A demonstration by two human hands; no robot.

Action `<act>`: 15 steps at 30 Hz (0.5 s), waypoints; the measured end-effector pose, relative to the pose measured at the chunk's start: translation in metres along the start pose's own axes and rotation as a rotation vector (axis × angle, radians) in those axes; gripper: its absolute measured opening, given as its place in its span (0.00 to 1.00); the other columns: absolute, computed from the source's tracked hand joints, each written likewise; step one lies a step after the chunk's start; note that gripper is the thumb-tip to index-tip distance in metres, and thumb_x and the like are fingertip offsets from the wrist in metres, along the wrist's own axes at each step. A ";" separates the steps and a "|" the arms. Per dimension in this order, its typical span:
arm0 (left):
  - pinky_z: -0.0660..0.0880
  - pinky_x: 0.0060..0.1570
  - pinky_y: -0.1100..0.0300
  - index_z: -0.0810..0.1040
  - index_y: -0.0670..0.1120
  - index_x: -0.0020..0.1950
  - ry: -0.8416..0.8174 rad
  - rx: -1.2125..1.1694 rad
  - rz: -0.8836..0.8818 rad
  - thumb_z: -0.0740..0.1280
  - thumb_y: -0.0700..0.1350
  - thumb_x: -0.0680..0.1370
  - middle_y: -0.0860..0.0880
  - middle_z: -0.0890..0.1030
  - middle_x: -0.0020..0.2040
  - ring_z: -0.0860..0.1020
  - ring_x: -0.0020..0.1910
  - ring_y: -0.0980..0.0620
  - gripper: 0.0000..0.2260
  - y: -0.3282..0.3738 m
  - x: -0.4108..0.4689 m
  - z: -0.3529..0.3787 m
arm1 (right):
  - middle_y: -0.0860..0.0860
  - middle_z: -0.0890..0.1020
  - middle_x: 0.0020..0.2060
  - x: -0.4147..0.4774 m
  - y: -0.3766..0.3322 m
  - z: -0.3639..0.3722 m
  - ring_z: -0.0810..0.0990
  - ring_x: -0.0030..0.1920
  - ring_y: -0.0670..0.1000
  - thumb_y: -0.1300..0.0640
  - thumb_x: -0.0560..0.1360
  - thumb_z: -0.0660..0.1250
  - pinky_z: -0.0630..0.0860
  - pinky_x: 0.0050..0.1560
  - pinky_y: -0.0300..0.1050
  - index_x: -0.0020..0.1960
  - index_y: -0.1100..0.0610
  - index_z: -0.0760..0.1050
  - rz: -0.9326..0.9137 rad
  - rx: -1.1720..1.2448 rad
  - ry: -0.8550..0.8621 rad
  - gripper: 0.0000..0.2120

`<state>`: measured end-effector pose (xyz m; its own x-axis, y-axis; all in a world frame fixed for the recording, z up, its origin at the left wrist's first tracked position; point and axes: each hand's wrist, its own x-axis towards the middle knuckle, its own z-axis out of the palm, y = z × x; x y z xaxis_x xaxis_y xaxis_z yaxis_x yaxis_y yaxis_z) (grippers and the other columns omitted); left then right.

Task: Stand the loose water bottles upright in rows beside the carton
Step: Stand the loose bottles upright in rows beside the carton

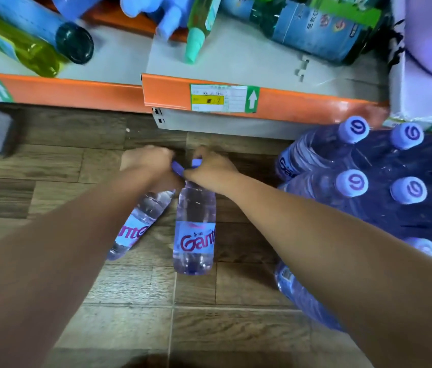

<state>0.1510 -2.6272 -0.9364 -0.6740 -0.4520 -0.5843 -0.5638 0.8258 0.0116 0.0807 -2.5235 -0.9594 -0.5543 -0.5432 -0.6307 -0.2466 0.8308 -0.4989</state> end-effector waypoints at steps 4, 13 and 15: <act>0.74 0.47 0.58 0.80 0.49 0.54 0.085 0.136 0.083 0.66 0.60 0.70 0.44 0.82 0.55 0.80 0.56 0.43 0.19 0.010 -0.019 -0.013 | 0.57 0.79 0.59 -0.015 -0.004 -0.015 0.77 0.61 0.58 0.50 0.75 0.65 0.73 0.55 0.45 0.54 0.55 0.76 -0.087 -0.135 0.039 0.12; 0.71 0.37 0.60 0.82 0.43 0.46 0.026 0.090 0.134 0.70 0.48 0.68 0.40 0.82 0.47 0.78 0.41 0.42 0.12 0.032 -0.072 -0.051 | 0.58 0.82 0.52 -0.076 -0.010 -0.059 0.80 0.54 0.58 0.55 0.73 0.68 0.77 0.54 0.46 0.52 0.61 0.81 -0.231 -0.250 0.063 0.12; 0.72 0.37 0.60 0.81 0.42 0.45 0.051 0.066 0.144 0.71 0.48 0.68 0.40 0.83 0.46 0.78 0.41 0.42 0.11 0.032 -0.083 -0.058 | 0.57 0.82 0.52 -0.090 -0.009 -0.070 0.80 0.54 0.56 0.56 0.73 0.68 0.76 0.53 0.44 0.51 0.60 0.81 -0.252 -0.261 0.101 0.10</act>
<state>0.1618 -2.5825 -0.8406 -0.7699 -0.3428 -0.5383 -0.4282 0.9029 0.0374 0.0773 -2.4732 -0.8564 -0.5227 -0.7306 -0.4394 -0.5720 0.6827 -0.4547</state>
